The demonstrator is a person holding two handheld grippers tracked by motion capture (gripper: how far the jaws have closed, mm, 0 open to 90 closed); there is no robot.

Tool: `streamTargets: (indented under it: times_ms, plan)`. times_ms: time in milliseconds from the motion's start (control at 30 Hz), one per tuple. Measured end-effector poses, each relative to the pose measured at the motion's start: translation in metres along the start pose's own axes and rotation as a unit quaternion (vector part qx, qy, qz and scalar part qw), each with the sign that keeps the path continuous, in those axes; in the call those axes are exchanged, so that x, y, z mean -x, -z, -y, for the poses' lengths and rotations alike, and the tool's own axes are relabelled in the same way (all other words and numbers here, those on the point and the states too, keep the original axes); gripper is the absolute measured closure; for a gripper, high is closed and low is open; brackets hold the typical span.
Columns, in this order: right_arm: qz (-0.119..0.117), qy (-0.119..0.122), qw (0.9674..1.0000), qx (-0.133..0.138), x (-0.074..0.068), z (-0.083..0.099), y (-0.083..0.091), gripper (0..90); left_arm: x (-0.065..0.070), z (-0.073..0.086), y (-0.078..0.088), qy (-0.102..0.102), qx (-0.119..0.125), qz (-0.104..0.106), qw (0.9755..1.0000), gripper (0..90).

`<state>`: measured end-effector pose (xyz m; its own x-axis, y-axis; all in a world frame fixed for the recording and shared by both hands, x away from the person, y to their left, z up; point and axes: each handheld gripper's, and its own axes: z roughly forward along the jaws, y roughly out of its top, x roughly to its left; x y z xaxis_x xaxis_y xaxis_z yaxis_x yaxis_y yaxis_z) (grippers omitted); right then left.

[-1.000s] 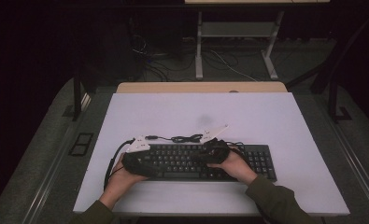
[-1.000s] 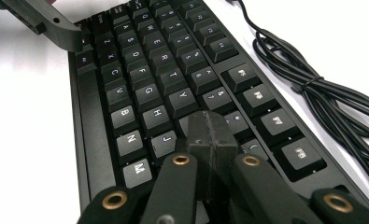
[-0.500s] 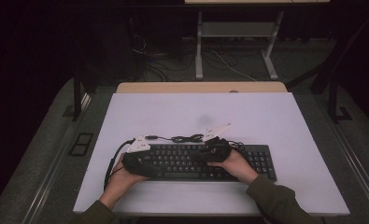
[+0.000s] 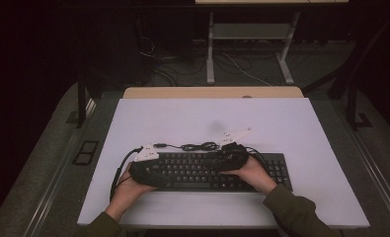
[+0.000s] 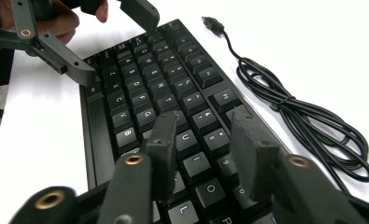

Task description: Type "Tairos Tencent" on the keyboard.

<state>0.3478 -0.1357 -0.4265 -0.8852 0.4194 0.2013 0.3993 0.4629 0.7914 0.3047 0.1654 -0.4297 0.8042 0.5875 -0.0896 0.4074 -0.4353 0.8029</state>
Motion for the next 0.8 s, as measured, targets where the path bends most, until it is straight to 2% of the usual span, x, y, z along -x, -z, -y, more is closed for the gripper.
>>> streamTargets:
  times_ms: [300,533,800]
  plan:
    - [0.013,-0.005,0.9999,0.009,0.0024,0.0001,0.0048,42.2,-0.0014,-0.0020,0.0025,0.001,0.007,-0.003,1.0000,26.1]
    - [0.023,-0.013,0.9995,0.015,0.0045,0.0012,0.0063,32.4,-0.0025,-0.0037,0.0043,-0.001,0.015,-0.002,0.9999,39.8]
    - [0.028,-0.014,0.9993,0.020,0.0063,0.0021,0.0086,29.1,-0.0040,-0.0055,0.0029,0.003,0.017,-0.003,0.9998,55.3]
